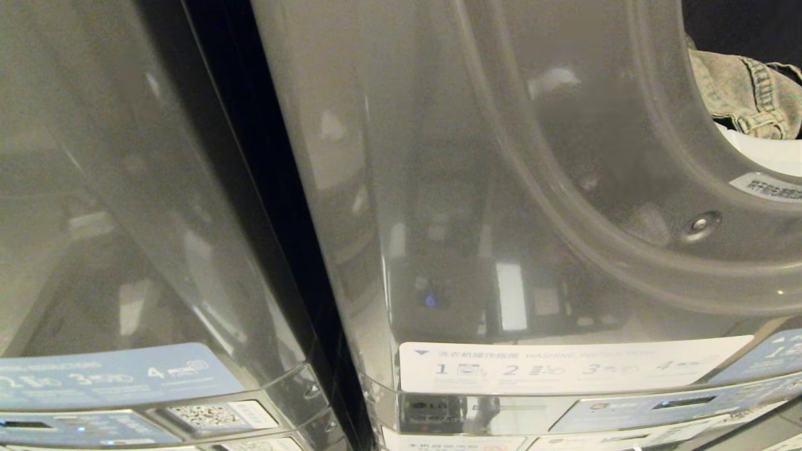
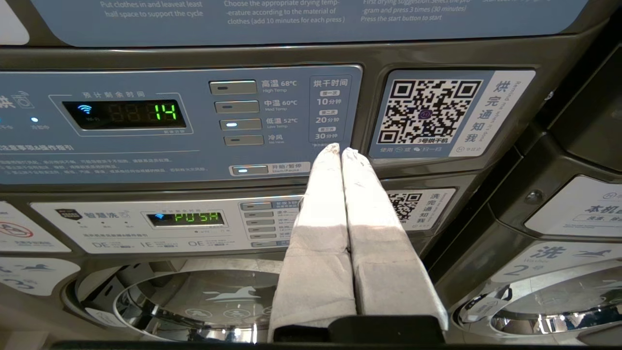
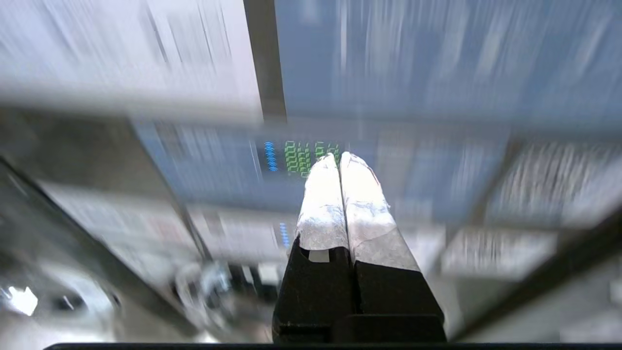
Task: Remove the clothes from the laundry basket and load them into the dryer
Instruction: Put the clothes in the dryer, then close the dryer
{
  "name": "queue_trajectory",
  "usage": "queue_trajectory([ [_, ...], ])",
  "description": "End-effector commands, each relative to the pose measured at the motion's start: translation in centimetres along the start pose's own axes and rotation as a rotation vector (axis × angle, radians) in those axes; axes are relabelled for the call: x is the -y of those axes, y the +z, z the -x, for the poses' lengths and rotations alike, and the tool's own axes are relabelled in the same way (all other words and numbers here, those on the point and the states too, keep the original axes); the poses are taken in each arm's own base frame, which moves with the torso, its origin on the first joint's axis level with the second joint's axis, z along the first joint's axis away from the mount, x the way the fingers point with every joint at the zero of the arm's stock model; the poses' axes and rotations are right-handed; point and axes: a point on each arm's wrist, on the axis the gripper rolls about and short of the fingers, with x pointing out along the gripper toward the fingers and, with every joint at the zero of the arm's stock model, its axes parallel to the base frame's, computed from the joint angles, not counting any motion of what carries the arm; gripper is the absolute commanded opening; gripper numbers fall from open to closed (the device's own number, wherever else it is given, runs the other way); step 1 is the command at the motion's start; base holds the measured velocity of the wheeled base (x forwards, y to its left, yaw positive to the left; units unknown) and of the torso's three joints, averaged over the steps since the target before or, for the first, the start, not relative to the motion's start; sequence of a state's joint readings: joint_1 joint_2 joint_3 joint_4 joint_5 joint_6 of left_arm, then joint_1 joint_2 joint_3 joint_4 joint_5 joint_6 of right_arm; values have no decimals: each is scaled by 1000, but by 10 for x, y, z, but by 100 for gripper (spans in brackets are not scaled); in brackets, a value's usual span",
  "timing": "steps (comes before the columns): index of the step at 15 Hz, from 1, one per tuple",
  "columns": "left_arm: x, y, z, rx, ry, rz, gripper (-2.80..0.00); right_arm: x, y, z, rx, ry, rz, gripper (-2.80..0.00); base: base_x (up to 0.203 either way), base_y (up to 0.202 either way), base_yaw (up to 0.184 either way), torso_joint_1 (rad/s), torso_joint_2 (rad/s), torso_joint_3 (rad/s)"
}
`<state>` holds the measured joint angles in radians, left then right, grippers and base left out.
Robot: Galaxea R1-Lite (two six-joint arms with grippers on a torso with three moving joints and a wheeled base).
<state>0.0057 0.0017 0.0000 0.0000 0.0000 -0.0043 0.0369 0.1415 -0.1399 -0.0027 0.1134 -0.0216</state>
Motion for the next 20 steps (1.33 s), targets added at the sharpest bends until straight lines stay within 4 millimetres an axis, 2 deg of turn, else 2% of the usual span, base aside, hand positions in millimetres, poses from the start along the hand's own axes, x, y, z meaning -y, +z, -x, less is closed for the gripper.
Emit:
queue_trajectory([
  [1, 0, 0, 0, 0, 0, 0, -280, -2, -35, 6, 8, -36, 8, -280, 0, 0, 0, 0, 0, 0],
  [4, 0, 0, 0, 1, 0, 0, -280, 0, -36, 3, 51, -148, -5, -280, 0, 0, 0, 0, 0, 0],
  [5, 0, 0, 0, 2, 0, 0, -280, 1, -35, 3, 56, -168, 40, -280, 0, 0, 0, 0, 0, 0],
  [6, 0, 0, 0, 2, 0, 0, -280, 1, -35, 3, 52, -166, 87, -280, 0, 0, 0, 0, 0, 0],
  [9, 0, 0, 0, 2, 0, 0, -280, 0, -43, 4, -40, -124, 84, -280, 0, 0, 0, 0, 0, 0],
  [20, 0, 0, 0, 1, 0, 0, -280, 0, -42, 3, -4, -143, 21, -280, 0, 0, 0, 0, 0, 0],
])
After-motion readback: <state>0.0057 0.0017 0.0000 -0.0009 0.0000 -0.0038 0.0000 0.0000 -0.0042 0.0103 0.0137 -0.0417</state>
